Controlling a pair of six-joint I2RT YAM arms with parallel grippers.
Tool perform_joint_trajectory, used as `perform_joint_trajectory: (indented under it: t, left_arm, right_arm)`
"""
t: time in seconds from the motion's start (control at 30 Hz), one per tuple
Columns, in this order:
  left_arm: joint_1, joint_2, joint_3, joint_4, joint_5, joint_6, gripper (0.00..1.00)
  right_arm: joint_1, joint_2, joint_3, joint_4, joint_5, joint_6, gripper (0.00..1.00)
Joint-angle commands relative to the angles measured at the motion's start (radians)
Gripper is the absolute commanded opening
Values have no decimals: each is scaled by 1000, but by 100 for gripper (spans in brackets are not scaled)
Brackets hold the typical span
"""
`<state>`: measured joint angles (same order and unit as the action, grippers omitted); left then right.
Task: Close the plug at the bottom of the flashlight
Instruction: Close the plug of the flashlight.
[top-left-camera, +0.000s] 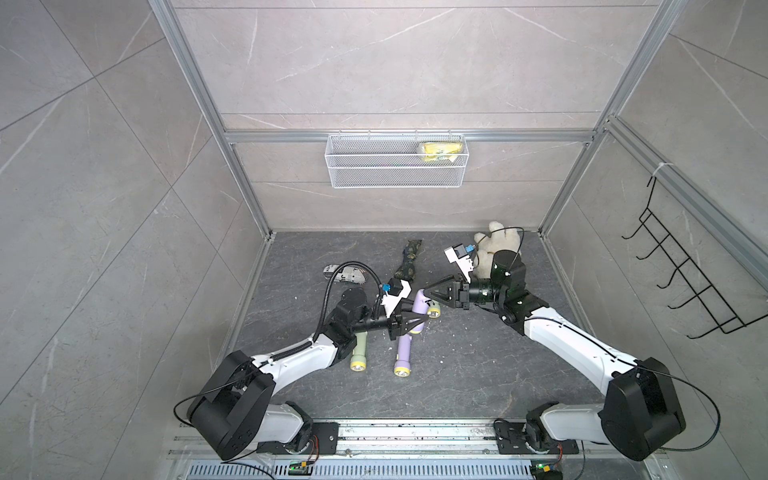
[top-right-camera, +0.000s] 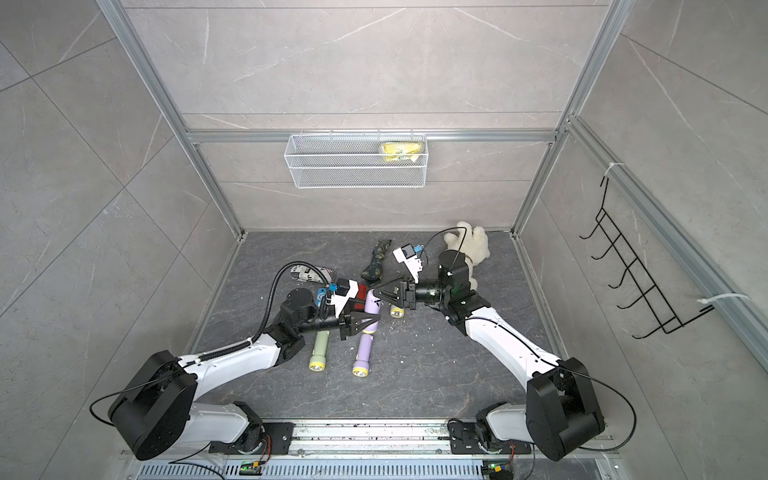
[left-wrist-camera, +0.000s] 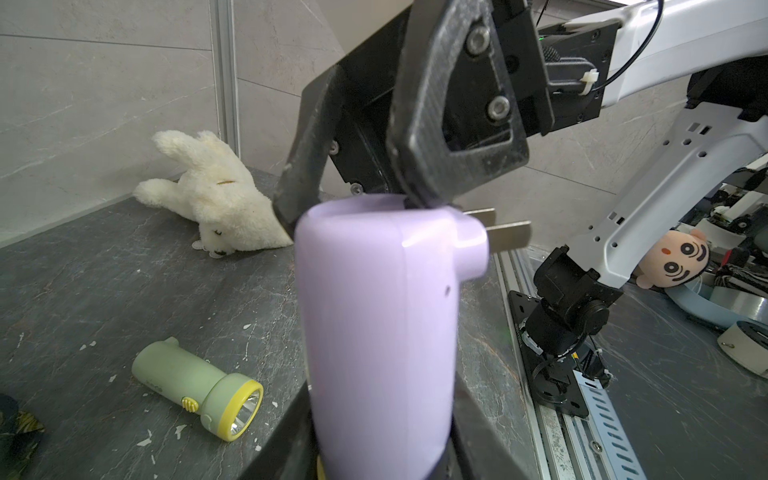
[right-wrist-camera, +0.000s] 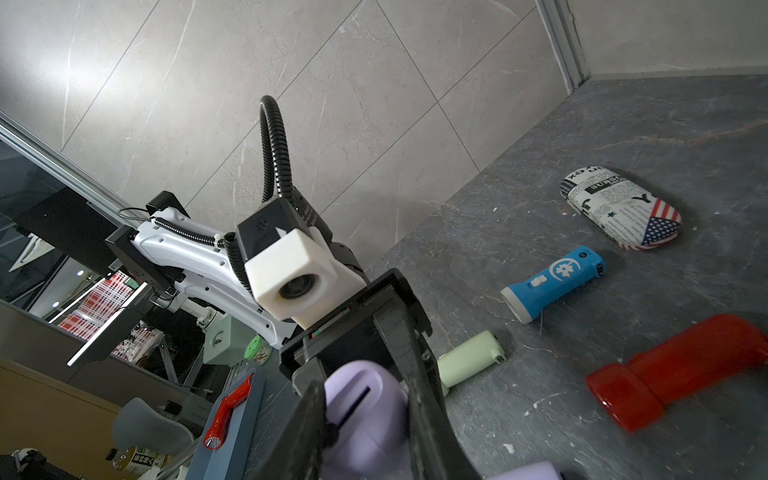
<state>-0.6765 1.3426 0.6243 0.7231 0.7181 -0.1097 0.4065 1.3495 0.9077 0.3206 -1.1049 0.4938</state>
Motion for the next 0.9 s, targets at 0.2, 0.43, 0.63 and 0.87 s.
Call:
perform_joint_trajectory:
  t: [0.2,0.43,0.63,0.87]
  left_arm:
    - [-32,-111,99,50,45,111,0]
    - [-32,-138,108,29,28,164,0]
    - [-32,-159,103,19,-28,224,0]
    - [-32,-168,106,14,-60,248,0]
  right_arm:
    - [57,41,-16,-23,8,-31,35]
    - [77,61,-24,-15,7,-34,34]
    - [95,87,-39,-27,7,-37,31]
    - [97,89,-29,-82,5,-77,25]
